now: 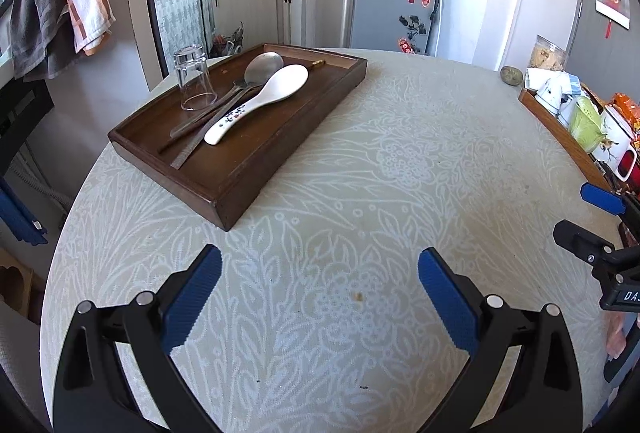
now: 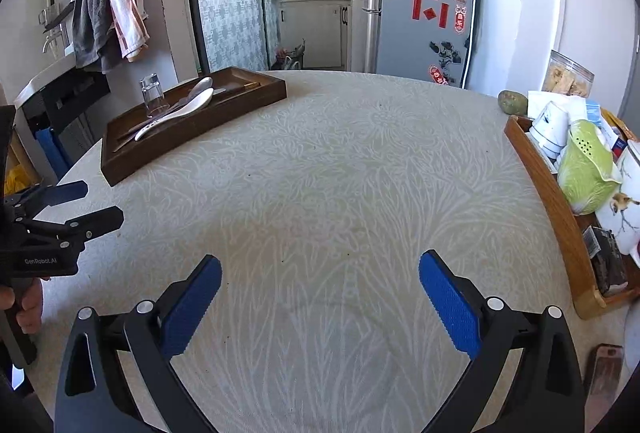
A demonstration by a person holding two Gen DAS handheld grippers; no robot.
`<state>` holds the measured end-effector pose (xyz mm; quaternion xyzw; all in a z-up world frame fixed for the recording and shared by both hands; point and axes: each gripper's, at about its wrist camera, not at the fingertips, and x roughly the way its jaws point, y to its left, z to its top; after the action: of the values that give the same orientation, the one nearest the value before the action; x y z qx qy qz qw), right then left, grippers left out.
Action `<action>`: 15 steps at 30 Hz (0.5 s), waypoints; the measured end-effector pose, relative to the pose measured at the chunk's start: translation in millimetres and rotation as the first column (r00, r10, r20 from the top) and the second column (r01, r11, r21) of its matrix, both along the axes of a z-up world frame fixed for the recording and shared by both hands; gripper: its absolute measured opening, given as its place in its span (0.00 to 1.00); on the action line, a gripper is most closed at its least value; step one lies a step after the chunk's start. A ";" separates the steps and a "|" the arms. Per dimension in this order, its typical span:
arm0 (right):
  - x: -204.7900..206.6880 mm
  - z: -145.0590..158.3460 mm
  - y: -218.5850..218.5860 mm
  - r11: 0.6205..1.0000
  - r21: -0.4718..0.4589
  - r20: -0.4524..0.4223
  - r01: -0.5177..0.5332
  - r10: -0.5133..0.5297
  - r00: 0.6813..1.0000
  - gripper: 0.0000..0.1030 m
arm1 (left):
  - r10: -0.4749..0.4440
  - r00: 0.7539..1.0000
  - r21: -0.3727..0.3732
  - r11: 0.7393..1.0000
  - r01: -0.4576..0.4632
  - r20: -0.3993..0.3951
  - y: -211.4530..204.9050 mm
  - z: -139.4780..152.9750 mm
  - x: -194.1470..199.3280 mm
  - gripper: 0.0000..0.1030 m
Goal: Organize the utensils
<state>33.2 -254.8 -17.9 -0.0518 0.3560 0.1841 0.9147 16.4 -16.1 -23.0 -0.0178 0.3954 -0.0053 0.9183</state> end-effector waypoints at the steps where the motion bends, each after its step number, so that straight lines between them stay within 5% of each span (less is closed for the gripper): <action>1: -0.1 0.3 0.4 1.000 0.002 -0.001 -0.003 0.003 1.000 0.97 | 0.000 1.000 -0.007 1.000 0.000 0.002 0.0 0.0 -0.8 0.97; 8: -6.5 10.0 2.7 0.999 0.038 0.033 -0.006 0.005 0.999 0.97 | -0.039 0.999 0.011 0.999 0.039 0.032 -3.1 7.3 -8.9 0.97; 15: -22.3 26.4 8.9 0.997 0.060 0.184 -0.041 0.030 0.983 0.97 | 0.031 0.971 0.028 0.999 -0.038 0.236 5.2 34.6 -31.6 0.97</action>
<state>10.9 -245.9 8.5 -0.0458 0.2636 0.2061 0.9413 -15.2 -10.9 11.5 -0.0093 0.2831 0.0150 0.9589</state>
